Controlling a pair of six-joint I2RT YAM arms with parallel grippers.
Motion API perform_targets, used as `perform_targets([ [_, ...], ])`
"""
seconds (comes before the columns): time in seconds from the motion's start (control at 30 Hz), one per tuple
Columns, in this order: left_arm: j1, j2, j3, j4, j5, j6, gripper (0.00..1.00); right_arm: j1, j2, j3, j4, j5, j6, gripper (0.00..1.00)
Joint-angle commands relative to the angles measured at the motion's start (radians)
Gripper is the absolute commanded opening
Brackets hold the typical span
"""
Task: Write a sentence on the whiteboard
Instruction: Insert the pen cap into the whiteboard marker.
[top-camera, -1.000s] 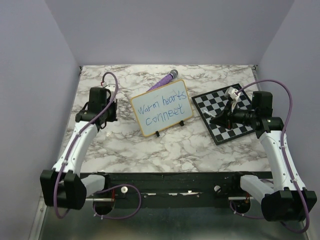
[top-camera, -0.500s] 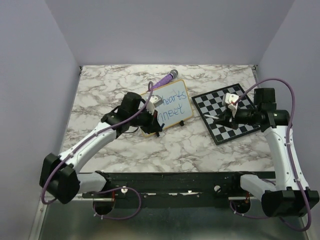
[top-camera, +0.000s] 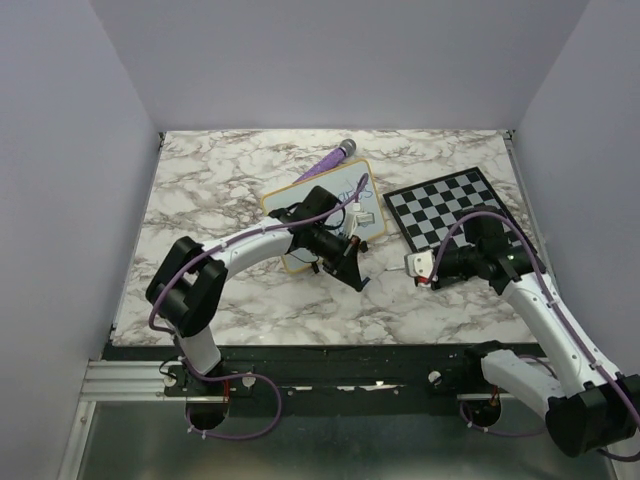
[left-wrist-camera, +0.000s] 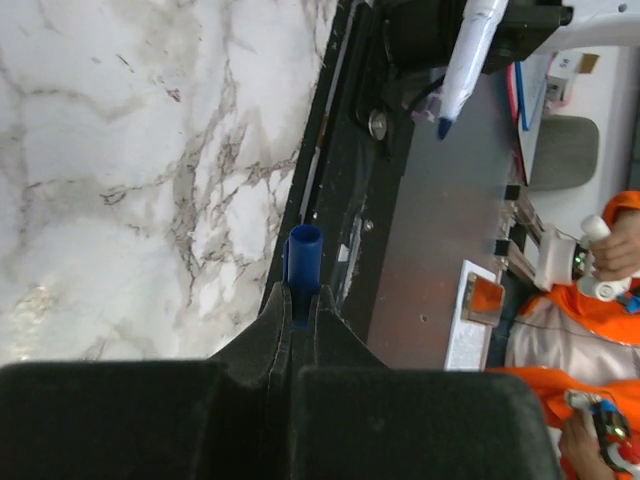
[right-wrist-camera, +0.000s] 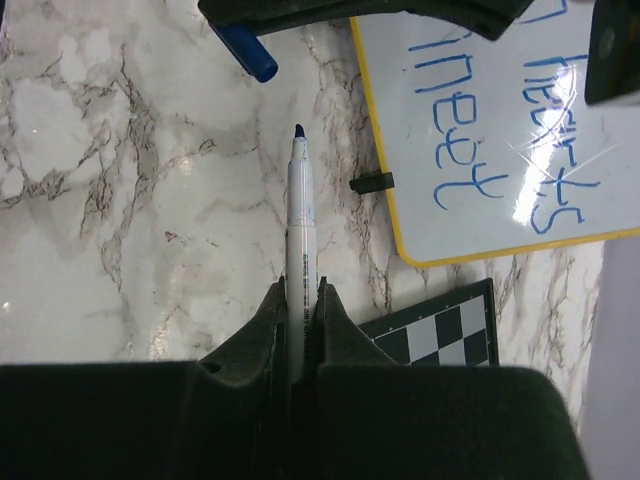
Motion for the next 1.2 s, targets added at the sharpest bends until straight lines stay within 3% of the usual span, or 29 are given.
perform_targets([
  [0.0,-0.035,0.063,0.042,-0.069,0.123,0.023,0.0,0.059,0.02,-0.056,0.148,0.056,-0.092,0.01],
  [0.43,-0.055,0.102,0.085,-0.153,0.166,0.103,0.0,0.151,0.036,-0.141,0.193,0.077,-0.131,0.0],
  [1.17,-0.055,0.122,0.1,-0.176,0.179,0.129,0.0,0.199,0.011,-0.164,0.164,0.045,-0.125,0.0],
])
